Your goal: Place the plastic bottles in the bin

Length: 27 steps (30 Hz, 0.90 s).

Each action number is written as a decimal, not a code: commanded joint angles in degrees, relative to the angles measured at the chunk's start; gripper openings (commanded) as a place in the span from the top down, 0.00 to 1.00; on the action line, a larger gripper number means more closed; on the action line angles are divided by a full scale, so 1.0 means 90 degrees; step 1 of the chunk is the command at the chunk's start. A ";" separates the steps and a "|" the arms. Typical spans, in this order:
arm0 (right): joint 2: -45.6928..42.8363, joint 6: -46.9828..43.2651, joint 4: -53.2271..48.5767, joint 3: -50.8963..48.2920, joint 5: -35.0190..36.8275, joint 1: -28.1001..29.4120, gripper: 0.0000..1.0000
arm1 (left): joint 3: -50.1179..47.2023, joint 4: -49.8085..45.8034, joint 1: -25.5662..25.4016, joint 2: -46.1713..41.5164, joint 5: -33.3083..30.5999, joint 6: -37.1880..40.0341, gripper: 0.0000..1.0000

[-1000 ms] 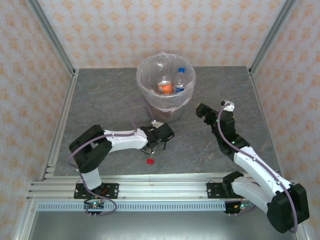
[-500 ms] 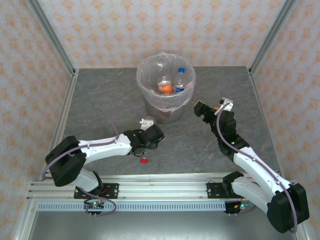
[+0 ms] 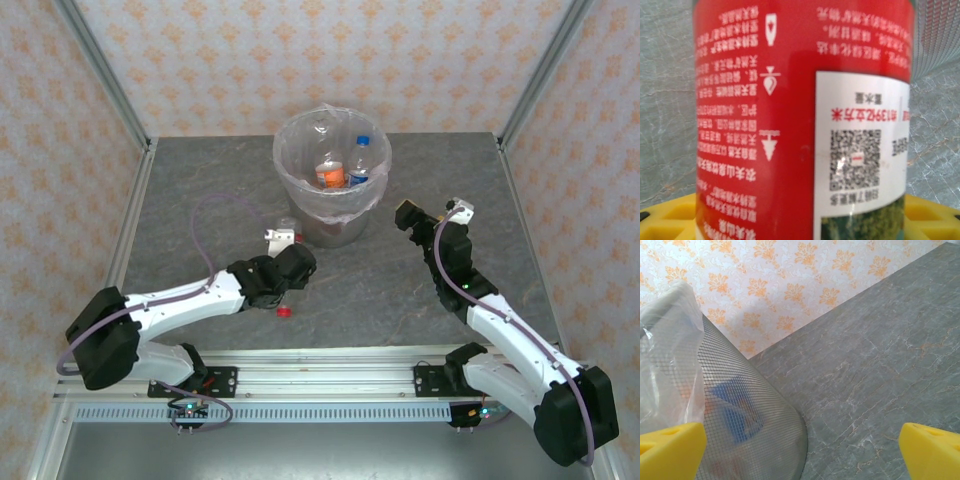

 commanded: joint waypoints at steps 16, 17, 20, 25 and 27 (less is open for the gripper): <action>0.0288 -0.0205 0.0347 0.0119 -0.0434 -0.0021 0.01 | 0.0671 -0.0946 0.0698 -0.1661 -0.1969 0.0589 0.40; 0.0286 -0.0224 0.0382 0.0112 -0.0452 -0.0015 0.01 | 0.0743 -0.0864 0.0735 -0.1656 -0.1997 0.0668 0.40; 0.0295 -0.0229 0.0418 0.0131 -0.0487 -0.0016 0.01 | 0.0997 -0.0622 0.0845 -0.1564 -0.2084 0.0862 0.40; 0.0296 -0.0301 0.0371 0.0265 -0.0715 -0.0015 0.01 | 0.1426 0.0175 0.0912 -0.1432 -0.2360 0.1479 0.40; 0.0305 -0.0310 0.0301 0.0350 -0.0823 -0.0018 0.01 | 0.1614 0.0406 0.0944 -0.1387 -0.2562 0.1610 0.41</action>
